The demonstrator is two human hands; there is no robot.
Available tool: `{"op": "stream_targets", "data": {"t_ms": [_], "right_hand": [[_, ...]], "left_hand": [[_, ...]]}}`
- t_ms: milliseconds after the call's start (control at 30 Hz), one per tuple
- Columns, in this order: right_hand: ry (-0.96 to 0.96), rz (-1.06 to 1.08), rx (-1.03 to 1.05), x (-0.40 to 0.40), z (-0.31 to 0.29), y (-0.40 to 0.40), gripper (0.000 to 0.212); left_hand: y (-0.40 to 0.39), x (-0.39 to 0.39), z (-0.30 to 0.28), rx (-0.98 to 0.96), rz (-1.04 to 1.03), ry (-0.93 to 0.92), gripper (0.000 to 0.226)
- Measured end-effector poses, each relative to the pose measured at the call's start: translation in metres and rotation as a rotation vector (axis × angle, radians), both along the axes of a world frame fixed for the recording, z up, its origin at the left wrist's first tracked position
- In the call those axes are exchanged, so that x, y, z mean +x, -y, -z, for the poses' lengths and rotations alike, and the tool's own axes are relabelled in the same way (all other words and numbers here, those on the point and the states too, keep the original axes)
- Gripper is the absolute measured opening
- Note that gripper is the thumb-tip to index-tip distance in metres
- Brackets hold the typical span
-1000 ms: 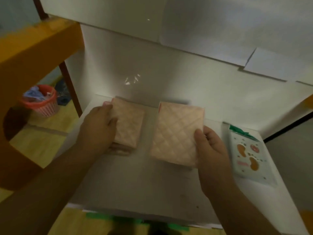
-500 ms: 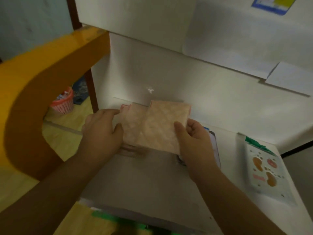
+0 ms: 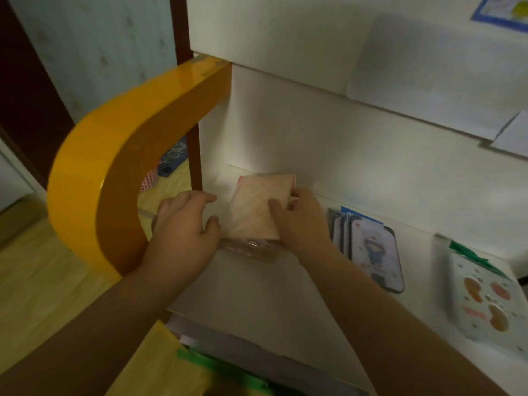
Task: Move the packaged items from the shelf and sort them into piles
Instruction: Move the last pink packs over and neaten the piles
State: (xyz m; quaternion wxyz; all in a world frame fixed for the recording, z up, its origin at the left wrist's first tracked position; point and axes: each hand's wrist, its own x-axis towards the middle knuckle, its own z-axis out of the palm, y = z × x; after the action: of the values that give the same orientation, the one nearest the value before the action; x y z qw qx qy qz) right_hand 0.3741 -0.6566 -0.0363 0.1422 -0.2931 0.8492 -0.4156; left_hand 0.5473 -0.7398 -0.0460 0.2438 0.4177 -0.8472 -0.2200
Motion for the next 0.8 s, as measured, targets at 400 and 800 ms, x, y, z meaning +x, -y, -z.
{"op": "stream_targets", "data": {"t_ms": [400,800], "right_hand": [[-0.258,-0.079,0.177,0.005,-0.014,-0.029,0.053],[-0.022,-0.054,0.113,0.016,0.011,-0.037,0.072]], "left_hand": [[-0.004,-0.006,0.005,-0.082,0.169,0.067,0.034],[0.001,-0.036,0.008,0.062,0.157,0.237,0.067]]}}
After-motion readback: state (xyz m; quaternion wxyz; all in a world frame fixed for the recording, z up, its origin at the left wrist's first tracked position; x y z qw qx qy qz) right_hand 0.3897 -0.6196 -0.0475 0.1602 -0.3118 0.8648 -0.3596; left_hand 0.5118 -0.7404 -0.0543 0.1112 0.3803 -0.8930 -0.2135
